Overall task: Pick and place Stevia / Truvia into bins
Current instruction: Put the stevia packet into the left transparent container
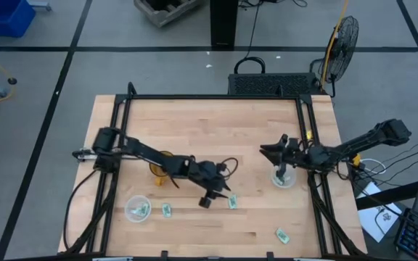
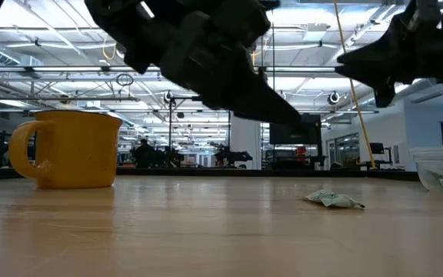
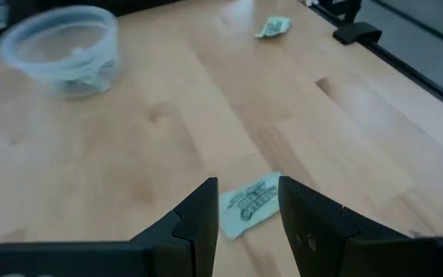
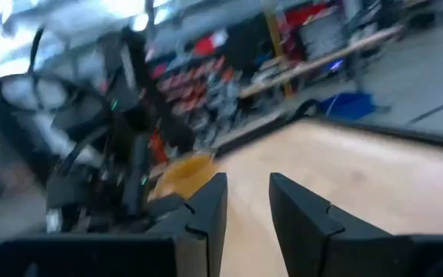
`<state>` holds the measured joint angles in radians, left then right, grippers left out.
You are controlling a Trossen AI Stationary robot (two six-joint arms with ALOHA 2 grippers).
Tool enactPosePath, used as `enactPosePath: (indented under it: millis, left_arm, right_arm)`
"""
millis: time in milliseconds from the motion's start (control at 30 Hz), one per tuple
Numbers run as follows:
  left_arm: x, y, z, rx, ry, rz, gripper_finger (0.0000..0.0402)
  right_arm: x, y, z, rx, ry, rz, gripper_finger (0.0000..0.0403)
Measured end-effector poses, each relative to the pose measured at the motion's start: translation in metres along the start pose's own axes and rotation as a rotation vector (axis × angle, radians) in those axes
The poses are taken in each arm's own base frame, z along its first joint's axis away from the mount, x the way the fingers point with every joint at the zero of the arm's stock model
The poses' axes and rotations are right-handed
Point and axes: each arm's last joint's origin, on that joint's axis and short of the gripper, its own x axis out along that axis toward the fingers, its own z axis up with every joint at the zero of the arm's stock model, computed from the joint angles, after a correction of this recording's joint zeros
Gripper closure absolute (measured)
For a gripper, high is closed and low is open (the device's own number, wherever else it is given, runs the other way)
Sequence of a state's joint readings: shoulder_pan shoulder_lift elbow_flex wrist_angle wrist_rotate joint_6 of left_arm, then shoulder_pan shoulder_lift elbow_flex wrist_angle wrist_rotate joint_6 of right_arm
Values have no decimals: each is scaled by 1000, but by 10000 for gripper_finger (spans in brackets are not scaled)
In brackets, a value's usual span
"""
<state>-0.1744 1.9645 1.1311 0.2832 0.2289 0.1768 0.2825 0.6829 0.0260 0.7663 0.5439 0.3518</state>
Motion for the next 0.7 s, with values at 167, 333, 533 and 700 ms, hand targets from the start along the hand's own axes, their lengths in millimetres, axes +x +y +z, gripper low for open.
enactPosePath:
  millis: [167, 333, 533, 700]
  left_arm:
    - [24, -5, -9, 14, -17, -20, 259]
    - [25, 3, -10, 4, -11, 66, 259]
    - [24, 12, -13, -90, -15, 39, 259]
    - [31, 6, -18, -102, -23, 25, 259]
  right_arm:
    - [0, 4, -2, -126, 51, 91, 314]
    - [5, 16, 10, -215, 33, 100, 326]
    - [11, 23, 20, -260, 35, 104, 332]
    - [14, 26, 27, -285, 12, 96, 332]
